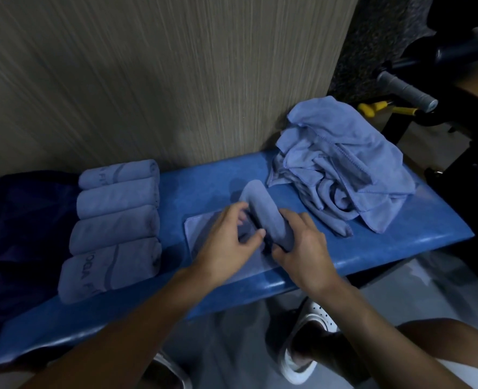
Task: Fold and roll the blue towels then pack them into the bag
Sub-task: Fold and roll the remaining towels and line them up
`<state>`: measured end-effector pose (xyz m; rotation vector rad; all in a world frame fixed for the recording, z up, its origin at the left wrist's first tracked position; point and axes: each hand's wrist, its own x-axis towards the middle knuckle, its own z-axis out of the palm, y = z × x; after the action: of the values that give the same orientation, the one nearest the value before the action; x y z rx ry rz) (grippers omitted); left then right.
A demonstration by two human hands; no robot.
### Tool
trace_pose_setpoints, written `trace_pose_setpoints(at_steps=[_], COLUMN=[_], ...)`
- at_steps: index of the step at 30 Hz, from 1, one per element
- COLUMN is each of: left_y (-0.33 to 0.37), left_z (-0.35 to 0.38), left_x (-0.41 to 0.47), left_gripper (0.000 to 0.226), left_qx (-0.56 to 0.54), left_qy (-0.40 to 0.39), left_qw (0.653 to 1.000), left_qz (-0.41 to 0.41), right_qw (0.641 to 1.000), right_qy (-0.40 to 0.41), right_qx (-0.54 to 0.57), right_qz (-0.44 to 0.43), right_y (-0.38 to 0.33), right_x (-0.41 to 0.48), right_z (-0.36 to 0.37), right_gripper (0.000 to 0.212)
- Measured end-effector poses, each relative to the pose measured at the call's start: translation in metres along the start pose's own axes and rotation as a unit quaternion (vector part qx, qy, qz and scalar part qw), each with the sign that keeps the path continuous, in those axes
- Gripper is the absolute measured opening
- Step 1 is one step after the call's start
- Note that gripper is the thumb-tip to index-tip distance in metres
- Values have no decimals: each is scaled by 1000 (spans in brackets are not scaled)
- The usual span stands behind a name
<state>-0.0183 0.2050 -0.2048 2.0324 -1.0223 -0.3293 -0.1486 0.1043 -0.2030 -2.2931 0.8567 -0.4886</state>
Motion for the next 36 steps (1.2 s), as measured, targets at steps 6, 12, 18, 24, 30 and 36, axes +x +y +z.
trace_pose_setpoints(at_steps=[6, 12, 18, 24, 30, 36], left_y=[36, 11, -8, -28, -38, -38], left_z=[-16, -12, -20, -30, -33, -37], left_x=[21, 29, 7, -29, -29, -32], left_gripper=[29, 34, 47, 69, 74, 81], left_qx=[-415, -378, -45, 127, 209, 247], left_qy=[-35, 5, 102, -5, -28, -58], left_qw=[858, 861, 987, 991, 977, 967], left_qz=[-302, -341, -116, 48, 34, 27], right_qw=[992, 990, 993, 997, 996, 996], right_qy=[6, -17, -28, -81, -70, -46], right_qx=[-85, -4, 115, 4, -31, -18], right_qz=[-96, -142, 11, 20, 50, 78], right_y=[-2, -6, -7, -14, -18, -18], right_x=[-9, -13, -9, -14, -11, -6], right_z=[8, 10, 17, 22, 22, 27], right_gripper=[74, 61, 61, 74, 63, 61])
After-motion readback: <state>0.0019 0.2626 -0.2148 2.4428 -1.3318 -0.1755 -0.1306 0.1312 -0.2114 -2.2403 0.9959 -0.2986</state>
